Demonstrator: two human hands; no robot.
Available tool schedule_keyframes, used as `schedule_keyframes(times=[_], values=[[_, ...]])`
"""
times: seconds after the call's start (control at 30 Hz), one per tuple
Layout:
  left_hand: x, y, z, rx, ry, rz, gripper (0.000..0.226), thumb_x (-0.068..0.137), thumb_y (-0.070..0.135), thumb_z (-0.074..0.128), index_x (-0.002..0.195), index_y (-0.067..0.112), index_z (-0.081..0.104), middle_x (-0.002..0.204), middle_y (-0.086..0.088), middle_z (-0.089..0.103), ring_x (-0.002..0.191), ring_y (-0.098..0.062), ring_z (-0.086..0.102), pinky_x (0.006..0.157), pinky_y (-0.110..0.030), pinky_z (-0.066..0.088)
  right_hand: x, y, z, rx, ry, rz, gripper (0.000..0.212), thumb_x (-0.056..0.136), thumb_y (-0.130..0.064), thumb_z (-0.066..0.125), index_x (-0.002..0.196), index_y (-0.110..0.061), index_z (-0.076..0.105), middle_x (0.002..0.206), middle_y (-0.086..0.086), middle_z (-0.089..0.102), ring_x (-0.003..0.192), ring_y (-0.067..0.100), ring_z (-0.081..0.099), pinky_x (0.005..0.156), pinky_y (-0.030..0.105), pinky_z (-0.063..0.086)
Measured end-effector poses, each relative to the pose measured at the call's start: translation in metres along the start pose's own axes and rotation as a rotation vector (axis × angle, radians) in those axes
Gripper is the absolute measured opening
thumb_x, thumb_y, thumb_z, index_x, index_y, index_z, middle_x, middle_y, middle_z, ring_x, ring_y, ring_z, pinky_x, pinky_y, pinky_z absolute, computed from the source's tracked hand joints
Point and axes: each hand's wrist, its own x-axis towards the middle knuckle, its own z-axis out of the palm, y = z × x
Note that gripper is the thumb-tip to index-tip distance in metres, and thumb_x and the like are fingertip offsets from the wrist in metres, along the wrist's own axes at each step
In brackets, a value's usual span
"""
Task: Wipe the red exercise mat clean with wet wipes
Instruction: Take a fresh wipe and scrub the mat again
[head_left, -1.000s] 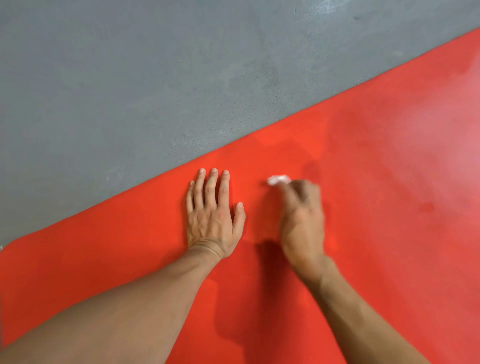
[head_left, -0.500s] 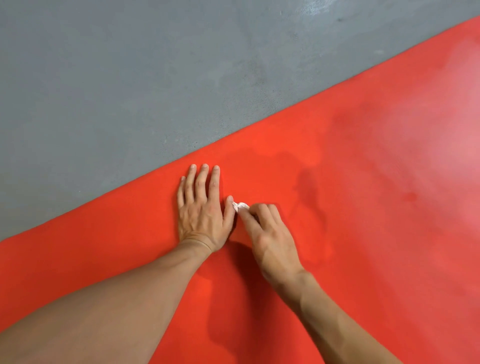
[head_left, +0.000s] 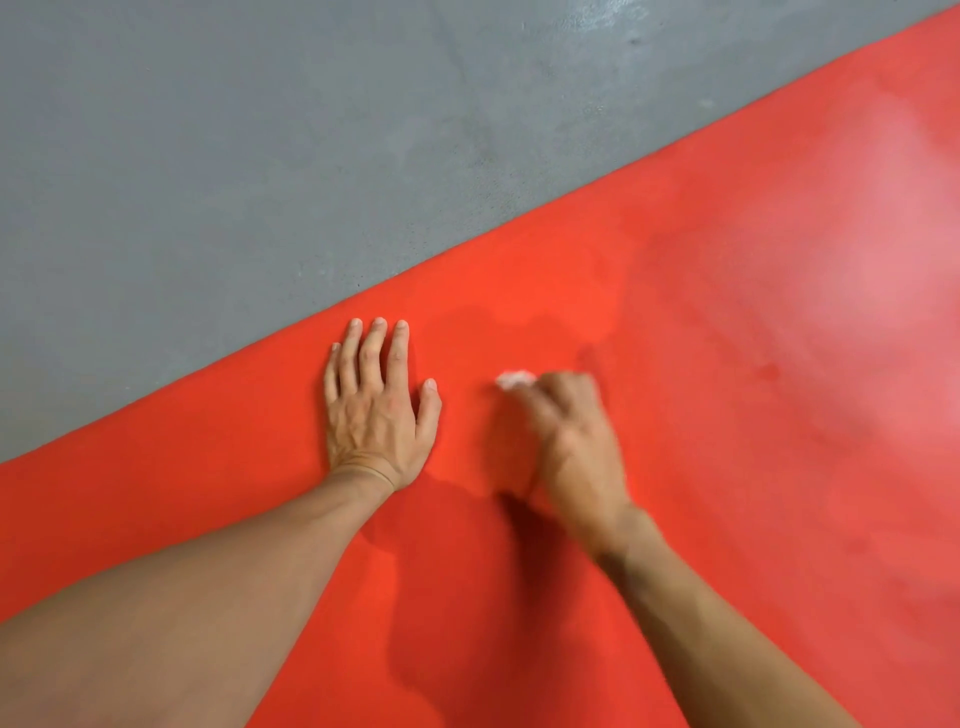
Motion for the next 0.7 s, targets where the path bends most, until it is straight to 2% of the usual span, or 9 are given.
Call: schedule_keyframes(times=[0.07,0.17,0.23,0.33,0.43,0.5,0.57,0.63,0.7], values=[[0.000,-0.001,0.001,0.005,0.005,0.001,0.070,0.097,0.045,0.042,0.159,0.011,0.039,0.162,-0.015,0.039,0.157,-0.035,0.023,0.128,-0.054,0.018,0.020,0.033,-0.013,-0.072,0.192,0.244,0.039,0.088,0.007,0.067,0.123,-0.009,0.068,0.105,0.011,0.057,0.098,0.026,0.050,0.082,0.040,0.048],[0.000,-0.001,0.002,0.002,0.012,-0.003,0.070,0.097,0.046,0.042,0.158,0.012,0.039,0.162,-0.014,0.039,0.157,-0.034,0.024,0.128,-0.053,0.017,0.021,0.018,-0.003,-0.006,0.287,0.356,0.023,0.098,-0.006,0.064,0.119,-0.012,0.071,0.096,0.004,0.055,0.094,0.026,0.050,0.083,0.043,0.048],[-0.001,0.000,0.002,-0.007,0.013,-0.008,0.070,0.097,0.046,0.041,0.158,0.012,0.040,0.162,-0.014,0.039,0.157,-0.034,0.024,0.128,-0.053,0.018,-0.004,-0.025,0.014,0.086,0.136,0.231,0.022,0.099,-0.009,0.064,0.119,-0.017,0.069,0.102,0.000,0.054,0.098,0.022,0.051,0.088,0.042,0.049],[-0.001,0.000,0.001,-0.020,0.019,-0.008,0.070,0.097,0.046,0.040,0.158,0.012,0.040,0.162,-0.014,0.039,0.157,-0.034,0.024,0.128,-0.053,0.018,-0.039,-0.039,0.014,0.022,-0.106,-0.229,0.030,0.103,-0.013,0.058,0.132,-0.011,0.064,0.106,0.004,0.057,0.096,0.024,0.053,0.087,0.036,0.048],[0.000,-0.001,0.002,-0.026,0.032,-0.009,0.070,0.097,0.047,0.040,0.157,0.012,0.042,0.161,-0.014,0.041,0.156,-0.034,0.025,0.128,-0.053,0.018,-0.017,0.017,-0.008,-0.046,0.047,-0.036,0.023,0.101,-0.015,0.060,0.121,-0.010,0.068,0.103,0.002,0.055,0.095,0.012,0.048,0.088,0.037,0.046],[-0.001,-0.001,0.003,-0.026,0.037,-0.011,0.069,0.097,0.047,0.040,0.157,0.012,0.042,0.161,-0.014,0.041,0.156,-0.034,0.025,0.128,-0.052,0.018,0.000,0.045,-0.022,-0.171,0.235,0.219,0.031,0.099,-0.012,0.059,0.129,-0.007,0.066,0.103,0.010,0.054,0.098,0.021,0.048,0.087,0.036,0.045],[-0.001,0.000,0.003,-0.014,0.039,-0.012,0.069,0.097,0.047,0.040,0.157,0.012,0.042,0.161,-0.014,0.041,0.156,-0.034,0.025,0.128,-0.052,0.018,-0.002,0.030,-0.013,-0.149,0.271,0.277,0.035,0.100,-0.015,0.059,0.135,-0.014,0.064,0.101,0.011,0.055,0.097,0.029,0.051,0.087,0.038,0.044],[-0.002,0.000,0.003,-0.018,0.028,-0.012,0.069,0.097,0.047,0.041,0.157,0.012,0.041,0.161,-0.014,0.041,0.156,-0.034,0.025,0.128,-0.052,0.018,-0.024,-0.016,0.008,-0.004,0.150,0.215,0.029,0.103,-0.021,0.058,0.130,-0.027,0.067,0.102,0.004,0.056,0.095,0.024,0.053,0.089,0.043,0.049],[-0.003,0.001,0.001,-0.011,0.023,-0.016,0.069,0.097,0.046,0.041,0.157,0.012,0.041,0.162,-0.013,0.040,0.157,-0.034,0.024,0.128,-0.053,0.018,-0.051,-0.049,0.019,0.031,-0.048,-0.089,0.033,0.104,-0.016,0.054,0.135,-0.015,0.063,0.108,0.006,0.058,0.095,0.026,0.054,0.087,0.042,0.051]])
